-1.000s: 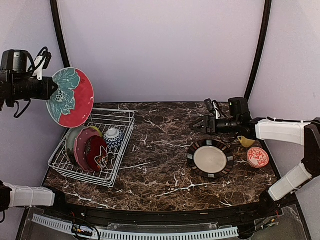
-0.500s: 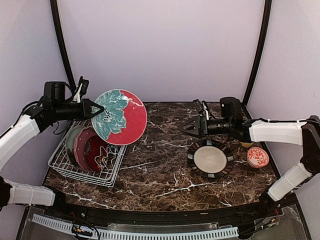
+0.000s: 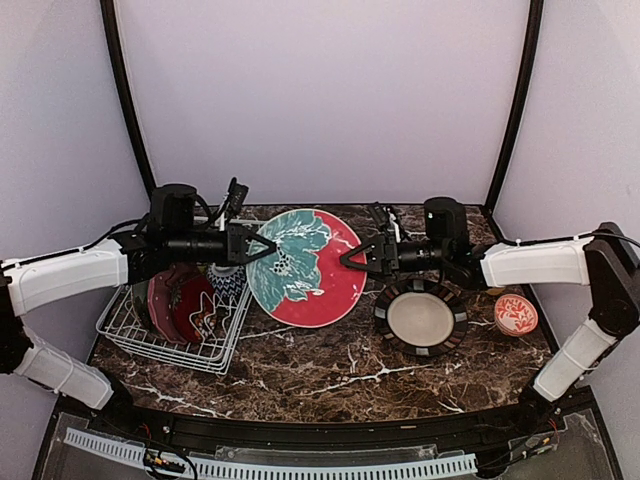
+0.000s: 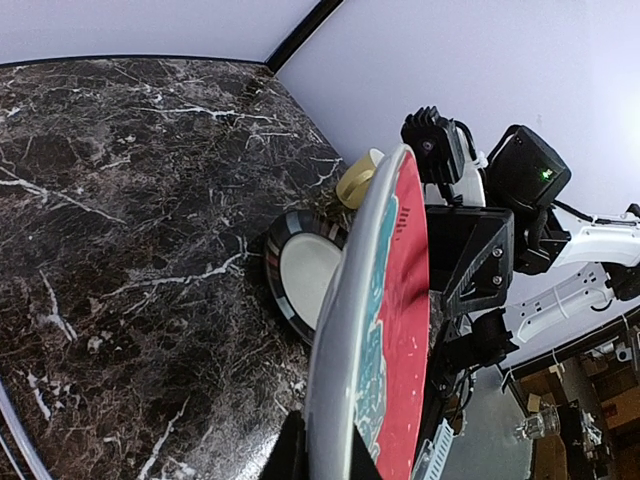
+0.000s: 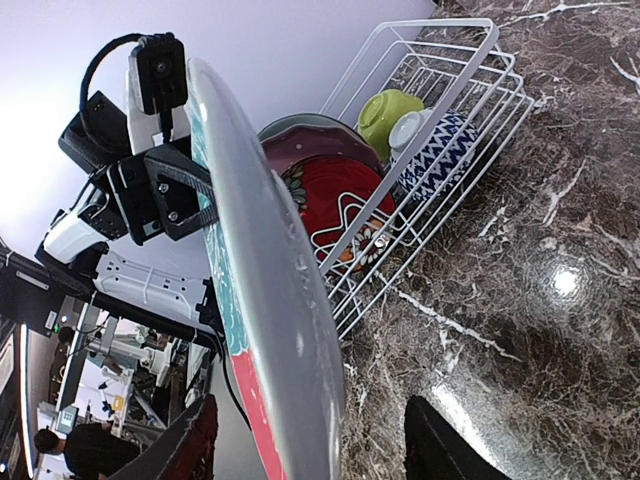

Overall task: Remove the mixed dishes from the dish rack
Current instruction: Pass from the left arm to the right, then place the plate with another plate.

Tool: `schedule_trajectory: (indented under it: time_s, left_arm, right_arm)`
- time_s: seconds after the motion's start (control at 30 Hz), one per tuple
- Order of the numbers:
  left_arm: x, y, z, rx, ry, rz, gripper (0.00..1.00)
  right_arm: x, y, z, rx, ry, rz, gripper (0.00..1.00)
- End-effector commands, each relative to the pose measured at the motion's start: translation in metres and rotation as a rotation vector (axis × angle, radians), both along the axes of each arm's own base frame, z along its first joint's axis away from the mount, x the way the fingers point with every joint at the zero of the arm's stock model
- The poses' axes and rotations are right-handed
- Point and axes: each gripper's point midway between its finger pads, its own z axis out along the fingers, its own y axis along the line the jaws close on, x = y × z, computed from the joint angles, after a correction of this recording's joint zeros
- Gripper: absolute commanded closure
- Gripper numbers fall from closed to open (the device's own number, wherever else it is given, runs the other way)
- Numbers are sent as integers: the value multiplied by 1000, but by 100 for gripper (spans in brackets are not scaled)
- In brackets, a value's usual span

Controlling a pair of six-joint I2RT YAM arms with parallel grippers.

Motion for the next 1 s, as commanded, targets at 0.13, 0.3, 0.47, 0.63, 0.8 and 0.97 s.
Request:
schedule_trajectory:
  time_s: [0.13,0.3,0.47,0.63,0.8,0.97]
  left_arm:
    - [-3,-22,59,-158,-149,-57,99]
    - [-3,-24,59,-148,-140,-67,93]
    - [0,-19,51,-77,-129,-42,50]
    - [1,-9,50,5,-153,-12,17]
    - [6,3,50,81,-190,42,14]
    - [12,15,50,129,-214,104,14]
  right_arm:
    - [1,-2,6,34,-4,-20,70]
    - [2,-8,7,48,-1,-28,100]
    - [13,-33,11,82,6,-99,100]
    - [21,-71,1,72,30,-170,100]
    - [23,-116,-27,-61,56,-294,100]
    - [24,-162,-50,-233,49,-443,100]
